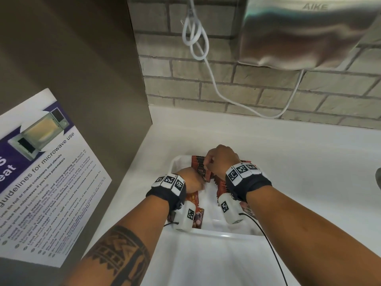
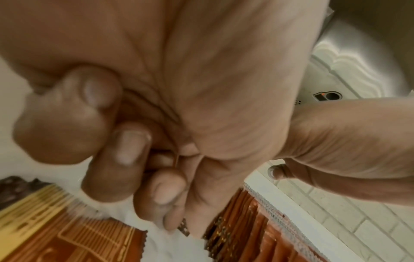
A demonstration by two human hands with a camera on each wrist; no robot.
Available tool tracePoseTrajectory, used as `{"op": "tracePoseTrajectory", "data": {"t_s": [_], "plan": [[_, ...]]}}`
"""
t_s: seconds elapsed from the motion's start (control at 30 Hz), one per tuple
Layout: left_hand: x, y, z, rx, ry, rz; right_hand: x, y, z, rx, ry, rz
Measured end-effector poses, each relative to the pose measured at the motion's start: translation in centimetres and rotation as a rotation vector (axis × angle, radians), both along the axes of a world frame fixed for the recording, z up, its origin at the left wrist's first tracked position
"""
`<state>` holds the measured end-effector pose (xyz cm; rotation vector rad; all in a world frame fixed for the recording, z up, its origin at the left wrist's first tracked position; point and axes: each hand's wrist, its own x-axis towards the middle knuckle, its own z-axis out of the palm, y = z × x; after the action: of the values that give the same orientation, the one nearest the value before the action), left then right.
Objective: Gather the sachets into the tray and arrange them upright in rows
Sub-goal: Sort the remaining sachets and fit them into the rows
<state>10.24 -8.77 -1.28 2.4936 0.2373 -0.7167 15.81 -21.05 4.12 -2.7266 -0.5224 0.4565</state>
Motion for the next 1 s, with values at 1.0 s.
{"op": "tracePoseTrajectory", "data": {"t_s": [1.0], "plan": [[-0.4, -0.5, -0.2, -0.035, -0.052, 0.053, -0.2, -0.6, 0.7, -0.017, 0.037, -0.004]]}}
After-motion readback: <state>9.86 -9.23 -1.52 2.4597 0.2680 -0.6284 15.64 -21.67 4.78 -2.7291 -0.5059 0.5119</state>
